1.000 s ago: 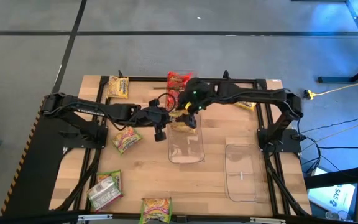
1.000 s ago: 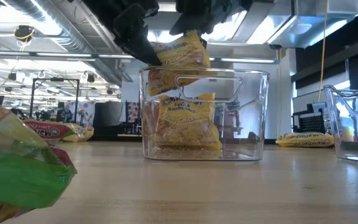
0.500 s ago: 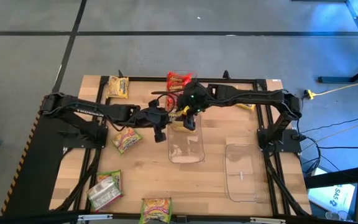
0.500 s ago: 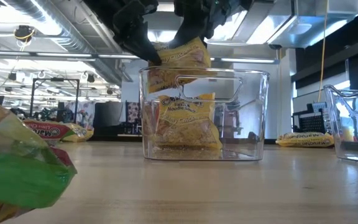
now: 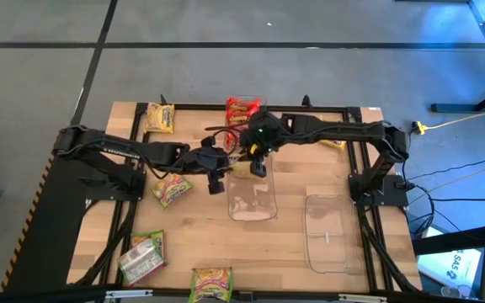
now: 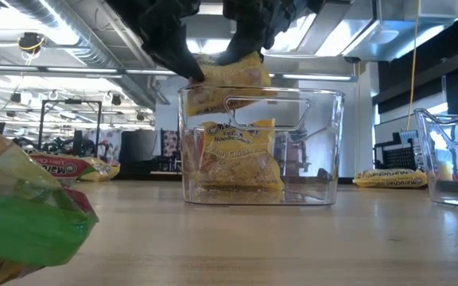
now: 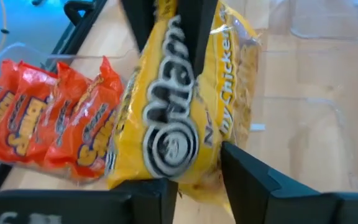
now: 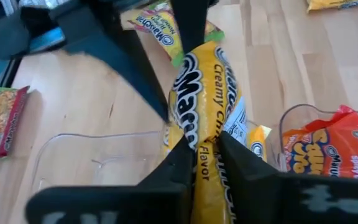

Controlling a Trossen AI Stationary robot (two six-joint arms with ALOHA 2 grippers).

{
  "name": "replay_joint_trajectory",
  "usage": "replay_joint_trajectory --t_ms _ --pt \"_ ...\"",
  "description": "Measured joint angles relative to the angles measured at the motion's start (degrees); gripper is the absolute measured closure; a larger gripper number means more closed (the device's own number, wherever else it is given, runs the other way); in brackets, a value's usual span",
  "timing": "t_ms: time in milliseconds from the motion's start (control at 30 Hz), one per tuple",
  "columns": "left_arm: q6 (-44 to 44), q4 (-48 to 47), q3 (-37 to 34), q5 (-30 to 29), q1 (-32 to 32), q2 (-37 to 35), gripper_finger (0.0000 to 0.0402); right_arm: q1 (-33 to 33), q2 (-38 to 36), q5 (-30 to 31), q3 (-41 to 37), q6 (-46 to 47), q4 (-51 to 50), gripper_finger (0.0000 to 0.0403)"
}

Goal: Sort Maruchan noodles
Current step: Put the yellow noodle pack into the middle transparent bin

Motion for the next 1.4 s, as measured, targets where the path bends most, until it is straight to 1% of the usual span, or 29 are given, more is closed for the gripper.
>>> replay_joint_trajectory --t_ms 133,233,333,433,500,567,633,700,767,833,1033,1200,1300,1400 --pt "-2.2 -4.5 0.0 0.3 0.1 -3.1 0.0286 0.0 -0.5 0.3 -0.1 -0.2 -1.3 0.0381" --pt "-4.2 -7.1 0.0 0.3 -0.7 -7.4 0.0286 0.0 -1.9 0.5 -0.1 -0.2 -2.1 0.0381" --pt "-4.4 -7.5 -2.4 0.3 -2.1 -12.9 0.0287 0.0 -3.3 0.3 0.0 0.4 -3.0 0.0383" --pt "-4.6 -4.9 -7.9 0.3 -3.2 -18.4 0.0287 1.2 -4.0 1.0 -1.9 0.3 -2.8 0.0383" --pt "-5.5 1.0 -12.8 0.3 -3.9 -21.8 0.0287 2.5 -4.2 1.1 -4.5 0.3 -0.6 0.0384" --pt "-5.7 6.9 -17.7 0.6 -4.6 -24.6 0.0287 3.9 -4.2 1.4 -7.4 0.4 4.2 0.0384" --pt "-5.7 11.8 -21.8 0.9 -5.0 -26.5 0.0287 5.4 -4.2 4.0 -10.0 -0.1 6.7 0.0384" --pt "-5.7 15.0 -24.7 0.9 -5.2 -27.6 0.0287 7.1 -4.2 8.2 -13.3 -2.7 10.4 0.0384" --pt "-5.7 16.9 -26.3 0.9 -5.0 -28.5 0.0287 8.4 -4.2 12.2 -16.3 -2.8 12.8 0.0384" --pt "-5.6 17.1 -26.6 0.9 -5.0 -28.7 0.0287 8.8 -4.2 13.5 -18.9 -2.7 15.7 0.0384" --pt "-4.2 19.2 -26.6 0.9 -5.0 -28.7 0.0287 8.6 -3.8 14.2 -25.0 -2.0 25.4 0.0384" --pt "-3.9 20.5 -26.6 0.9 -5.0 -28.7 0.0287 8.6 -3.7 14.3 -28.4 -2.2 28.6 0.0381" --pt "-3.9 21.7 -26.6 0.9 -4.9 -28.7 0.0287 8.6 -3.7 14.0 -28.9 -2.2 28.2 0.0364" --pt "-3.9 22.1 -26.6 0.9 -4.9 -28.6 0.0287 8.6 -3.7 13.9 -28.8 -2.2 28.4 0.0331"
